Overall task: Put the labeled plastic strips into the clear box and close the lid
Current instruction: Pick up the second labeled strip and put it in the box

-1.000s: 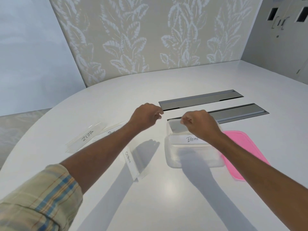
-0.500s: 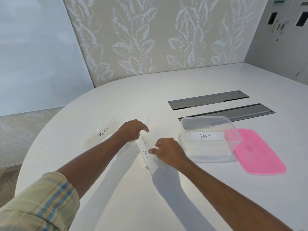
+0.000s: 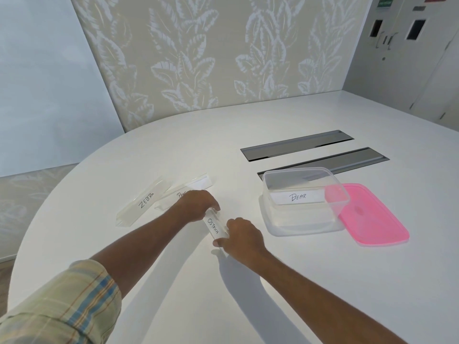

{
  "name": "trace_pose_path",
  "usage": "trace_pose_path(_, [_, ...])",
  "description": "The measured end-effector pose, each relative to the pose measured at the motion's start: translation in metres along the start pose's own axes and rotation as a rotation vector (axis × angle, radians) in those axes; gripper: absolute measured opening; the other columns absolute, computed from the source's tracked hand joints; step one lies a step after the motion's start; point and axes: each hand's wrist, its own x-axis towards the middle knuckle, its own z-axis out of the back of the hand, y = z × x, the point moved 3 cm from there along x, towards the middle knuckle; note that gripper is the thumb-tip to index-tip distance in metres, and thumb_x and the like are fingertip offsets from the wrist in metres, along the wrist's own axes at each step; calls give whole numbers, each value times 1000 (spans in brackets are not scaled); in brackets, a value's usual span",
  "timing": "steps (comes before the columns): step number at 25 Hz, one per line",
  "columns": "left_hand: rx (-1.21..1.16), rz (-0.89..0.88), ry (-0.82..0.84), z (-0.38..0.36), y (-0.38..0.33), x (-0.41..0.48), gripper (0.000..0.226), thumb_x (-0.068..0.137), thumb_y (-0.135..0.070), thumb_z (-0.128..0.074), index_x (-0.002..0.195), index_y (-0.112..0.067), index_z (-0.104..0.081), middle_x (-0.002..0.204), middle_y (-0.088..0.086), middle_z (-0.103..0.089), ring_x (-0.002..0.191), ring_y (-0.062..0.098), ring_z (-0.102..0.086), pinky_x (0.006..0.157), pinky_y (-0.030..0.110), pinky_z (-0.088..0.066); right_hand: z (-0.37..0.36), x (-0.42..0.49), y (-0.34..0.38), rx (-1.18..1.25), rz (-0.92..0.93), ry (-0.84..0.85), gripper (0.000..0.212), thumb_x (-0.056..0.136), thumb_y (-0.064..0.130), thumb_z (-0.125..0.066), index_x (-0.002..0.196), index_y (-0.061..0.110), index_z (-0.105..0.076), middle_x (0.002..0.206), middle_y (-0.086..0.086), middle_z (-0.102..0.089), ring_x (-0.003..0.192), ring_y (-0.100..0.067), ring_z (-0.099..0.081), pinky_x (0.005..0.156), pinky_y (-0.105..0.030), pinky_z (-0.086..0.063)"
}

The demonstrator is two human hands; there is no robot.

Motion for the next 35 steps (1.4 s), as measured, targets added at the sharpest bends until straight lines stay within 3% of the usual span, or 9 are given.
trace_pose_path(5, [-6,3,-32,2,0,1,51,93,-8,-62,134,-38,-68,137,-16,-66,132,10,-56,97,24,-40,-3,-4,7,-33,2,-54,48,83,47,-79,110,11,-63,108,-7,-64,100,-27,-63,68,-32,-39])
trace_pose_path(9, [-79,47,-34,2,3,-1,43,89,-10,-67,125,-32,-73,122,-10,-71,123,13,-60,82,21,-33,4,-1,7,-20,-8,-34,36,79,32,-84,101,9,-65,104,-8,-69,93,-29,-67,64,-31,-41])
trace_pose_path(13, [-143,81,-14,2,5,-5,43,89,-8,-62,122,-33,-74,110,-10,-76,121,9,-58,80,24,-36,17,4,1,-78,-8,-15,19,81,17,-76,87,13,-59,98,-10,-72,87,-33,-70,61,-31,-40])
trace_pose_path(17, [-219,87,-10,4,1,-11,43,87,-4,-59,119,-28,-74,101,-12,-80,118,9,-59,79,26,-38,31,11,-6,-132,13,13,11,80,9,-70,90,10,-65,93,-9,-71,86,-34,-71,61,-30,-46])
trace_pose_path(21, [-166,92,-5,11,-3,-16,42,83,-2,-59,114,-24,-75,103,-12,-79,115,14,-64,78,29,-41,45,15,-10,-114,37,59,15,74,9,-77,78,8,-63,79,-9,-67,75,-33,-68,59,-31,-46])
trace_pose_path(25, [-144,90,-40,22,-3,-25,40,82,0,-56,107,-24,-75,99,-13,-80,110,15,-63,75,29,-44,58,18,-11,-77,76,69,18,72,10,-80,87,5,-71,82,-13,-73,76,-34,-71,61,-34,-52])
trace_pose_path(31, [-123,99,-114,51,-6,-38,39,84,-3,-58,109,-29,-74,99,-18,-80,110,12,-63,69,26,-36,86,23,-13,-69,166,46,22,72,12,-82,76,13,-60,73,1,-62,71,-26,-59,58,-34,-43])
trace_pose_path(33, [-116,112,-125,65,-8,-41,44,84,-1,-55,112,-30,-74,98,-21,-80,109,10,-64,65,26,-34,99,25,-17,-41,202,35,20,74,13,-83,90,18,-73,81,3,-66,79,-25,-62,62,-30,-43])
trace_pose_path(35, [-99,117,-144,81,-13,-43,46,83,-1,-55,113,-30,-75,100,-21,-80,107,10,-66,64,25,-38,115,27,-20,-29,228,24,36,76,13,-84,111,19,-78,101,-1,-77,94,-24,-69,76,-33,-54])
